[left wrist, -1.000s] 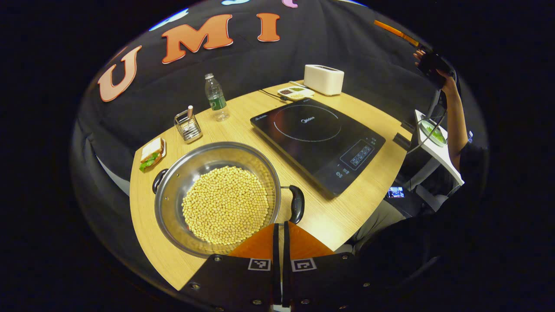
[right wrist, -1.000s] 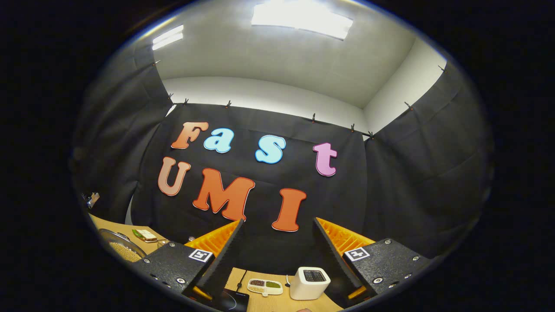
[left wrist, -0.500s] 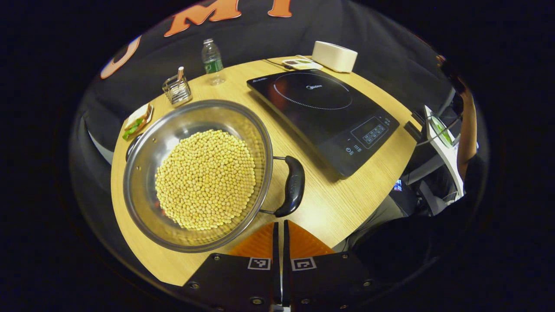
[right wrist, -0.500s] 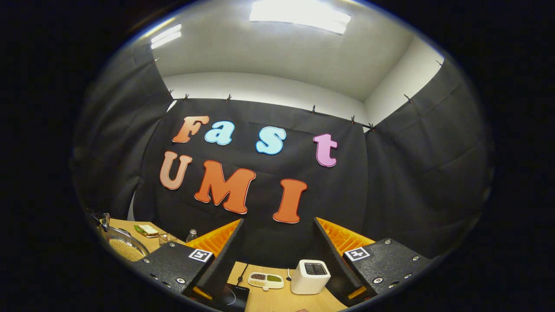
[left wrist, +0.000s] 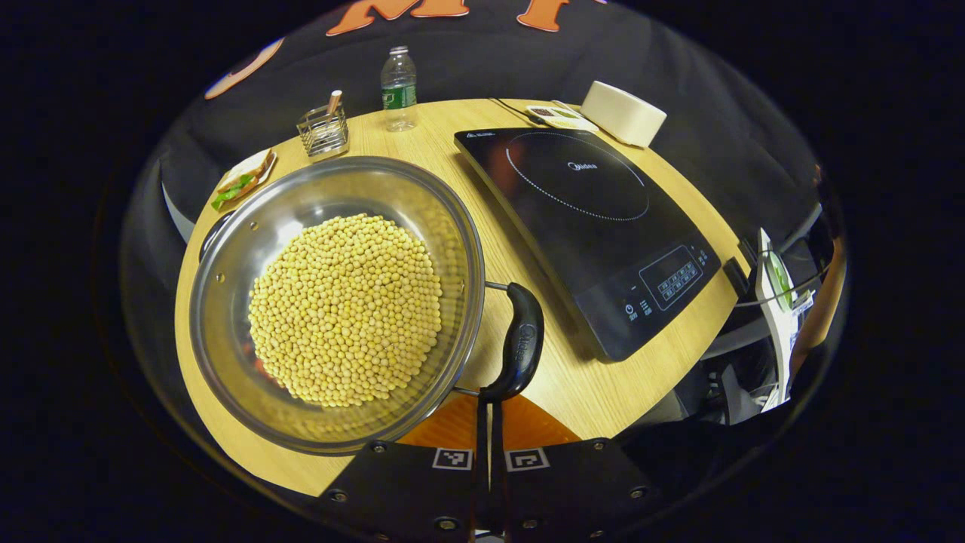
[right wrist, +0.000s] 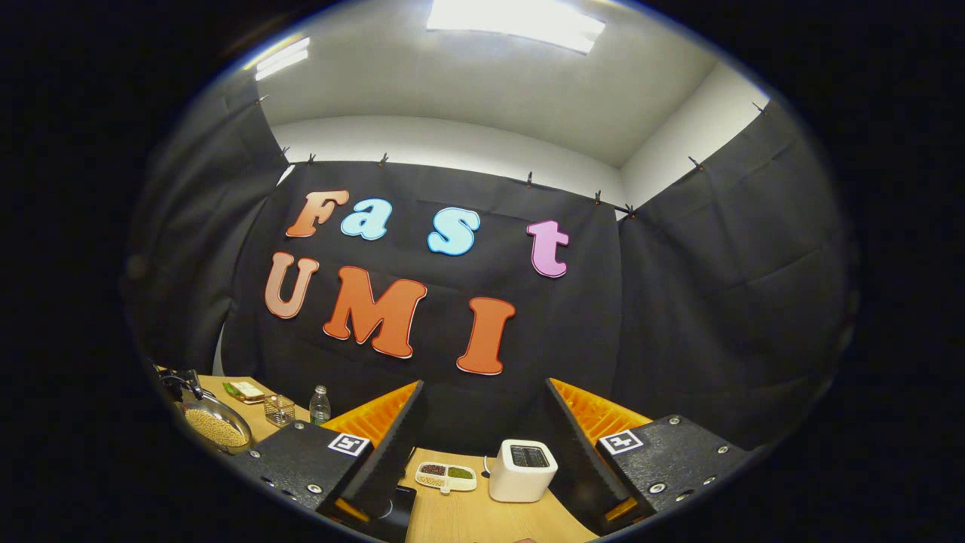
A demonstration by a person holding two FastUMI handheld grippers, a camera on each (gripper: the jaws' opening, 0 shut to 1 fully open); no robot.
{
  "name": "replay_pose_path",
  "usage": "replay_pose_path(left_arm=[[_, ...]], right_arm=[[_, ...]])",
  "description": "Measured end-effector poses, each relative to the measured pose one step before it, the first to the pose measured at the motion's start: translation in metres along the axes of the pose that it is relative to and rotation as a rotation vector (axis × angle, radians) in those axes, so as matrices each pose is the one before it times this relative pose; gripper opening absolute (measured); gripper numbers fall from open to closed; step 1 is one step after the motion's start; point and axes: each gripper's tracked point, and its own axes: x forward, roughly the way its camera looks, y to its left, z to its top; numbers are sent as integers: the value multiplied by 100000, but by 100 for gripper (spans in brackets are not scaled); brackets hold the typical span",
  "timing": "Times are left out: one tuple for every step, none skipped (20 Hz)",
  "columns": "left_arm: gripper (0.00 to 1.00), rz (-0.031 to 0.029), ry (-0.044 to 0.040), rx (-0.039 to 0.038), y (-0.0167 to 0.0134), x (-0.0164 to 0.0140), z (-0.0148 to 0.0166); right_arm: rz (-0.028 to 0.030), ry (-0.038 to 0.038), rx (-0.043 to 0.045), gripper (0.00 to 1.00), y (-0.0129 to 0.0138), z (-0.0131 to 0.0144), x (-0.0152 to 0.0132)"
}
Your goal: First push the handle of the pot to place it horizontally, then grasp the pot with both hands and set it on the induction cooktop.
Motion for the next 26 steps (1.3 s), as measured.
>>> replay_pose_path(left_arm=[[1, -489, -444, -2249, -144, 129, 285], [1, -579, -729, -1577, -187, 119, 431], [1, -157, -793, -1783, -140, 348, 424], [1, -1, -592, -1470, -79, 228, 499], [1, 197, -734, -1611, -137, 217, 401], [1, 171, -615, -1416, -52, 260, 480], [1, 195, -821, -1427, -108, 256, 480], [1, 221, -784, -1461, -76, 303, 560], [1, 166, -876, -1575, -8, 280, 476], [1, 21, -768, -1497, -56, 276, 538], [1, -49, -557, -890, -117, 303, 374], [1, 104, -631, -540, -72, 194, 506], [1, 355, -386, -121, -38, 208, 298], [1, 503, -282, 249, -36, 171, 391], [1, 594, -273, 310, -21, 236, 258], [1, 679, -208, 505, 50, 136, 203], [1, 597, -372, 401, -70, 136, 207], [1, 402, -442, 150, -54, 170, 276], [1, 374, -477, -35, 13, 143, 298], [1, 217, -563, 196, -58, 107, 70], [1, -76, -1068, 859, -120, 125, 362], [1, -208, -1282, 1650, -39, 286, 345], [1, 475, -965, 962, 67, 337, 416], [1, 811, -680, 1070, 66, 145, 315], [1, 902, -871, 1419, 69, 157, 304], [1, 844, -618, 896, 128, 102, 345]], right_arm=[[-397, 528, -11, 95, -399, -220, -248], [-247, 527, -56, 95, -269, -140, -56], [-235, 398, 31, 95, -217, -150, -61], [-183, 355, 140, 95, -192, -77, -78], [-17, 733, 160, 95, -111, -272, 22], [73, 535, 193, 95, -51, -139, -76], [305, 649, 3, 95, -39, -219, -138], [-53, 492, -135, 95, -126, -189, -75], [73, 392, -311, 95, -19, -78, -70], [18, 419, -305, 95, 51, -108, 43], [20, 535, -203, 95, -22, -253, 43], [11, 462, 102, 95, -5, -107, 30], [94, 443, 317, 95, 12, -92, -43], [266, 447, 385, 95, 21, -79, -70], [308, 400, 405, 95, 177, -186, 78], [404, 435, 265, 95, 149, -126, 59], [383, 487, 278, 95, 191, -191, 12], [594, 714, 343, 95, 244, -261, 110], [921, 722, 410, 95, 397, -380, 60], [962, 720, 324, 95, 505, -412, 110], [732, 472, 115, 95, 288, -502, 47], [95, 716, 40, 95, 172, -558, 304], [134, 1349, 430, 95, 132, -715, 306], [661, 1763, 1132, 95, 272, -667, 224], [975, 1553, 1446, 95, 467, -580, 219], [886, 1044, 1337, 95, 434, -407, 172]])
